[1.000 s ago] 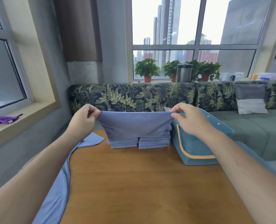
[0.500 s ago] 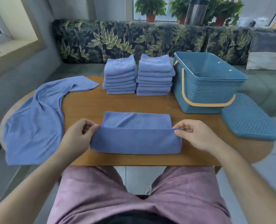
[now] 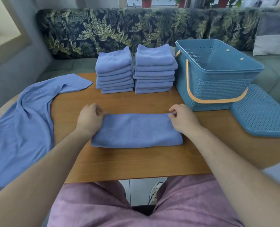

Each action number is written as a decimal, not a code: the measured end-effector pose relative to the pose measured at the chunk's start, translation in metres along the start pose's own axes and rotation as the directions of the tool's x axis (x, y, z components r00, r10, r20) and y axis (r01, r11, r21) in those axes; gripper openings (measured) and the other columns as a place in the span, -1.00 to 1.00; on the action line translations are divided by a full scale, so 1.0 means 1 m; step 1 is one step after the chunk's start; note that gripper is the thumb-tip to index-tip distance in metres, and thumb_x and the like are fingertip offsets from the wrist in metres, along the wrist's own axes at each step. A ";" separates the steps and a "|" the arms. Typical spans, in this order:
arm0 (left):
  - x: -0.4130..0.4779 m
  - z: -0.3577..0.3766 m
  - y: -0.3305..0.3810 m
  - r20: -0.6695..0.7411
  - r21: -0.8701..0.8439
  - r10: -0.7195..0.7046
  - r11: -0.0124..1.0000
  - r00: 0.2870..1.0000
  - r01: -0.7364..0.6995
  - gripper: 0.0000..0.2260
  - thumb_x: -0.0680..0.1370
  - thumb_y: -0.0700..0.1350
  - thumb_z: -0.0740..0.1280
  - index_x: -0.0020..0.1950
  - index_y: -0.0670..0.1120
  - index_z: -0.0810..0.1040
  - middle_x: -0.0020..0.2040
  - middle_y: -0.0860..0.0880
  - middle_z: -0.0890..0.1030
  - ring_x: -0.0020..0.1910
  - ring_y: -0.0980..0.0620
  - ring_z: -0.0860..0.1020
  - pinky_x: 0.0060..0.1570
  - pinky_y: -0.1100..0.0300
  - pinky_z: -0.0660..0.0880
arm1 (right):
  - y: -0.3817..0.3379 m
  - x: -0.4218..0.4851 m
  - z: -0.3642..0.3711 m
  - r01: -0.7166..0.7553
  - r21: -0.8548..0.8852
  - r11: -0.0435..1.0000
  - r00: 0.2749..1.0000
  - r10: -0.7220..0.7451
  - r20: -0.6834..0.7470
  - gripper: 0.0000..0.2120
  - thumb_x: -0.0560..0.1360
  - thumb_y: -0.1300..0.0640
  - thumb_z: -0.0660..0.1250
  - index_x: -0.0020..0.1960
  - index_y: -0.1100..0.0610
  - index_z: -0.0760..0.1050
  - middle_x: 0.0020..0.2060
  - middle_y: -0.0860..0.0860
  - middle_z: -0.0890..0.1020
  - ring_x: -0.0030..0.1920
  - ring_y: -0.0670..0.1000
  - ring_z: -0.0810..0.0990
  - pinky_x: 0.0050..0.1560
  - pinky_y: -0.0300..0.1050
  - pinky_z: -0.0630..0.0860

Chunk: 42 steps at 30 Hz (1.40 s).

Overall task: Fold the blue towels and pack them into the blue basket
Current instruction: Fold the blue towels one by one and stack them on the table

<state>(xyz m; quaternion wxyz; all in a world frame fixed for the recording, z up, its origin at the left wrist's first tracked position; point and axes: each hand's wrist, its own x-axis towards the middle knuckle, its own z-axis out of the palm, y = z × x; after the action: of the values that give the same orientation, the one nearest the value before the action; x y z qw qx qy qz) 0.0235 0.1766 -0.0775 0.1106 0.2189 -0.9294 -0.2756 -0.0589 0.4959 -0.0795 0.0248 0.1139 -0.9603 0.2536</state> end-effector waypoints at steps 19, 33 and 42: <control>-0.061 0.052 0.000 0.195 0.238 0.235 0.931 0.952 -0.278 -0.48 0.69 0.16 -0.04 0.64 0.04 0.08 0.63 0.11 0.01 0.61 0.07 -0.06 0.57 0.08 -0.15 | -0.027 -0.049 0.052 0.094 -0.302 0.949 0.973 -0.024 0.230 -0.40 0.67 -0.23 -0.21 0.65 -0.05 -0.11 0.63 -0.06 -0.15 0.61 -0.04 -0.22 0.59 0.01 -0.27; -0.043 0.033 -0.033 0.207 0.199 0.257 0.934 0.944 -0.297 -0.50 0.67 0.22 -0.03 0.61 0.17 0.10 0.63 0.14 0.01 0.60 0.15 -0.08 0.58 0.03 -0.14 | -0.039 -0.065 0.045 0.106 -0.413 0.904 0.990 -0.133 -0.037 -0.47 0.66 -0.09 0.02 0.59 0.03 0.21 0.60 0.11 0.16 0.60 0.18 0.01 0.59 0.18 -0.07; -0.063 0.034 -0.034 0.057 0.094 0.478 0.872 0.877 -0.481 -0.53 0.58 0.13 0.06 0.38 0.03 0.55 0.44 0.04 0.48 0.46 0.02 0.39 0.41 0.00 0.35 | -0.106 -0.109 0.082 0.332 -0.272 0.903 0.938 -0.346 -0.002 -0.70 0.55 -0.10 0.22 0.18 0.00 0.56 0.14 -0.03 0.56 0.15 0.12 0.49 0.09 0.07 0.38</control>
<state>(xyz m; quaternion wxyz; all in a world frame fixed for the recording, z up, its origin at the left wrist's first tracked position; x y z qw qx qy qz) 0.0793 0.1960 -0.1302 0.1488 -0.0172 -0.9696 -0.1937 0.0724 0.3882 -0.1109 0.1078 0.2682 -0.9503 0.1162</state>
